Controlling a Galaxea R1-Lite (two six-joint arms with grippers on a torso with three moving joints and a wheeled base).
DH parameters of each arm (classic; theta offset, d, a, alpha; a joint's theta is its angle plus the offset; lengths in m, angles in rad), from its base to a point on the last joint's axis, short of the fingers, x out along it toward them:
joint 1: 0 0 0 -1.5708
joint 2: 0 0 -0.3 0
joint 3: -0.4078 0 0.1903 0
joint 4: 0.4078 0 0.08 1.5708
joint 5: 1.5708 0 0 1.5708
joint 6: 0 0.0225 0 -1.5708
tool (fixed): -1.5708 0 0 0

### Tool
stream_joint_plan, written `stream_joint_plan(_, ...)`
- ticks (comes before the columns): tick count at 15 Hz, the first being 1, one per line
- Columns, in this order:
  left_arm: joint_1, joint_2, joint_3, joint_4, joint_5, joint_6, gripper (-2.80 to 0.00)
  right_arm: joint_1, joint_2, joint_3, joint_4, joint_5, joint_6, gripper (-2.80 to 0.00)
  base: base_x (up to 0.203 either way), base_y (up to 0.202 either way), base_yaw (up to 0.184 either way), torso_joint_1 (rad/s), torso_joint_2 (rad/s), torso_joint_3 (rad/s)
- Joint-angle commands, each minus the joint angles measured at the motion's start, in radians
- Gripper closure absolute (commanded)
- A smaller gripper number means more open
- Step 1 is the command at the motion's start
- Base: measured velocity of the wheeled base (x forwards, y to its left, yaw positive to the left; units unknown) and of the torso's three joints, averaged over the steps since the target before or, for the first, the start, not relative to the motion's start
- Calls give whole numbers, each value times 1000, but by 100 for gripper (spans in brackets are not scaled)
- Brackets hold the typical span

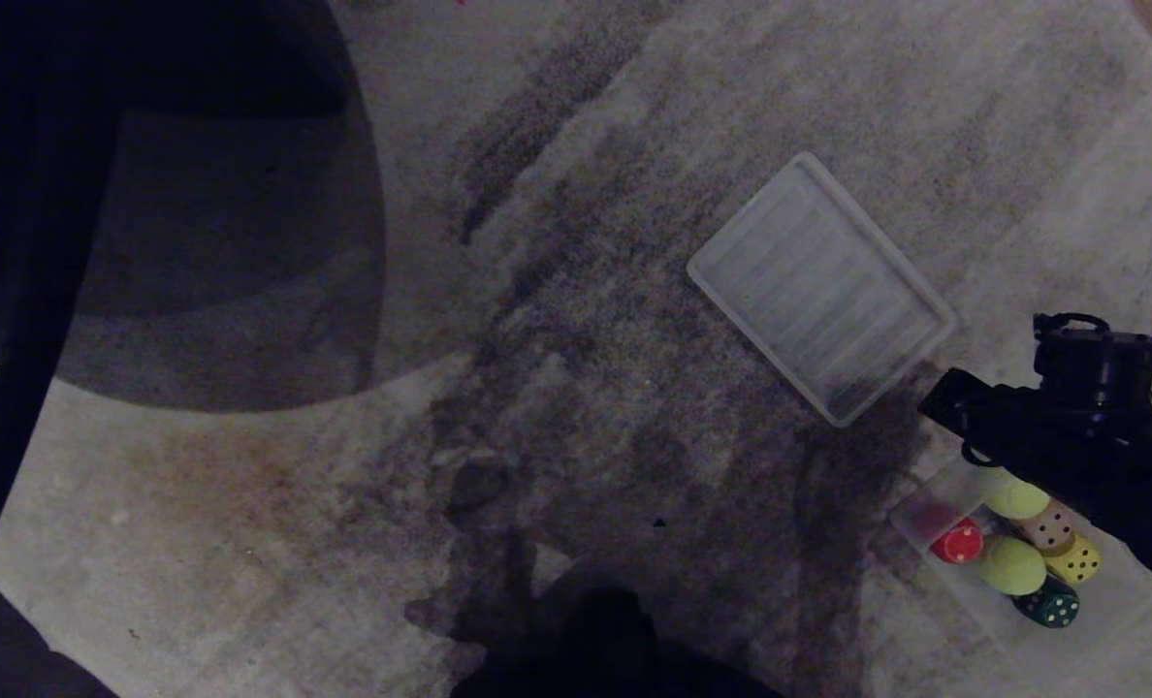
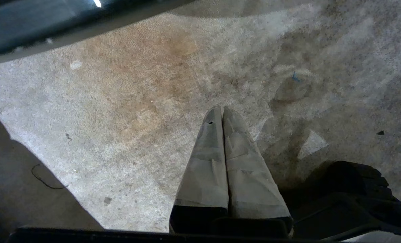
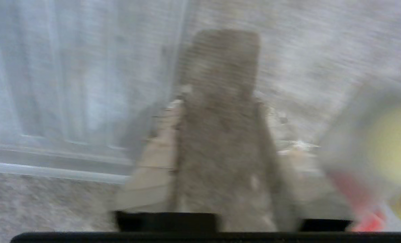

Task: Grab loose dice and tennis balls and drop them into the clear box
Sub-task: Close the lid

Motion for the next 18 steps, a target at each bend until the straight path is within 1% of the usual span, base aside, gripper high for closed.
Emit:
stream_joint_plan(1, 0, 0, 1, 0, 1, -1, 0, 15, 31, -38, -12, -2, 8, -280, 0, 0, 0, 0, 0, 0)
stream_joint_plan(5, 0, 0, 2, 0, 1, -1, 0, 18, 51, -52, -21, -3, 31, -280, 0, 0, 0, 0, 0, 0)
stream_joint_plan(8, 0, 0, 2, 0, 1, -1, 0, 18, 104, -79, -23, -28, 39, -280, 0, 0, 0, 0, 0, 0)
stream_joint_plan(11, 0, 0, 2, -1, 1, -1, 0, 19, 149, -145, -23, -39, 41, -280, 0, 0, 0, 0, 0, 0)
stream_joint_plan(12, 0, 0, 2, 0, 1, -1, 0, 20, 160, -162, -26, -40, 43, 0, 0, 0, 0, 0, 0, 0)
stream_joint_plan(18, 0, 0, 2, -1, 1, -1, 0, 38, 171, -187, -41, -41, 28, 0, 0, 0, 0, 0, 0, 0)
